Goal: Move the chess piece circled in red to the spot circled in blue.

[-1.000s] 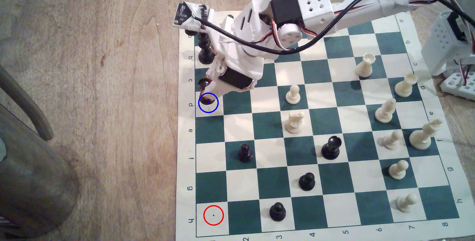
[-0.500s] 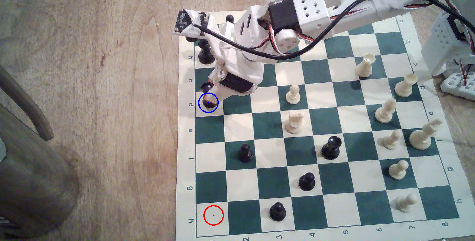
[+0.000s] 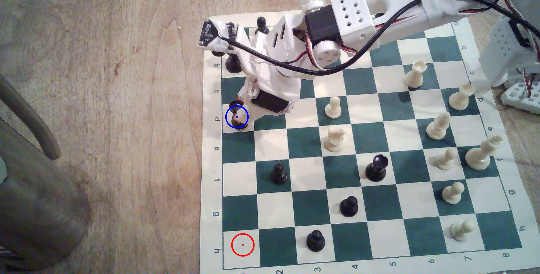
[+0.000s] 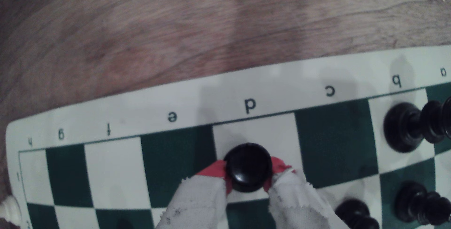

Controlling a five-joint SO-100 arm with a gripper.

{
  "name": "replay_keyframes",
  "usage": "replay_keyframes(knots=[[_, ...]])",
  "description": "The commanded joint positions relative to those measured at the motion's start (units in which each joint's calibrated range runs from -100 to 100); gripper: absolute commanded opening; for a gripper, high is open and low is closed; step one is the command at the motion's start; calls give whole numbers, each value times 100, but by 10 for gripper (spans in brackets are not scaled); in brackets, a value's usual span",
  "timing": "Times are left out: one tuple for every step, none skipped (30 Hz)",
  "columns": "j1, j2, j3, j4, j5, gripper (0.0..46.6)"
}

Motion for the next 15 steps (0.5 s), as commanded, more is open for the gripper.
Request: replay_keyframes(knots=[[38,-118,-489,-99,24,98],[38,-126,-489,-99,24,119],[46,-135,-489,-99,24,138],[46,-152,-462,-99,24,165],[54,-169,-462,-91,24,172],[54,-186,-444,-83,24,175],[62,-203,-435,-74,24,178],[62,-211,-426,-58,24,183],[70,-254,-407,-33,24,199],[77,-279,-380,-25,29,206],[85,-305,-353,-17,34,211],[85,-347,-308,-1,39,214],[93,-441,-226,32,54,215],[93,-483,-181,65,63,215],[93,-542,-126,81,68,214]])
